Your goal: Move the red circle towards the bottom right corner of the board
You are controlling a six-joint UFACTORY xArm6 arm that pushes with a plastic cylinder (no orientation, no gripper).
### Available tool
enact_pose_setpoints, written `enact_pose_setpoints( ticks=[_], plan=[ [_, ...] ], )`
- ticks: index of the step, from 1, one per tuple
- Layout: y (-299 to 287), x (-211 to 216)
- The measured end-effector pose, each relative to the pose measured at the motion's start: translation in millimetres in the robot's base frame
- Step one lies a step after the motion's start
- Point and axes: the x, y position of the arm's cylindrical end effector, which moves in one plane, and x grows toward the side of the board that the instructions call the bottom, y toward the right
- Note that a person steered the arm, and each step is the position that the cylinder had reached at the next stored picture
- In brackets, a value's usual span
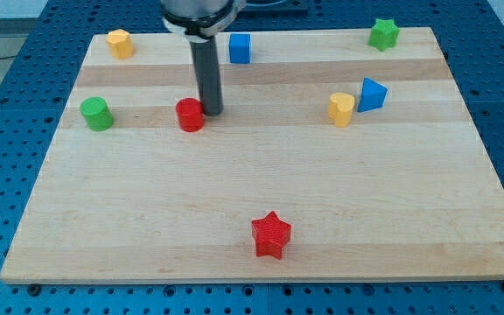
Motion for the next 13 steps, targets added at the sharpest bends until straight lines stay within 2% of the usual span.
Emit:
enact_pose_setpoints(
  ticks=[1, 2, 3, 4, 5, 6, 7, 8, 9, 10, 12, 13],
  plan=[
    [-13, -42],
    [-44, -56],
    [-59, -36],
    [-38, 6],
    [-3, 33],
    [65, 54],
    [71, 56],
    [42, 8],
    [-24, 3],
    [-37, 44],
    [43, 97],
    [100, 106]
  ],
)
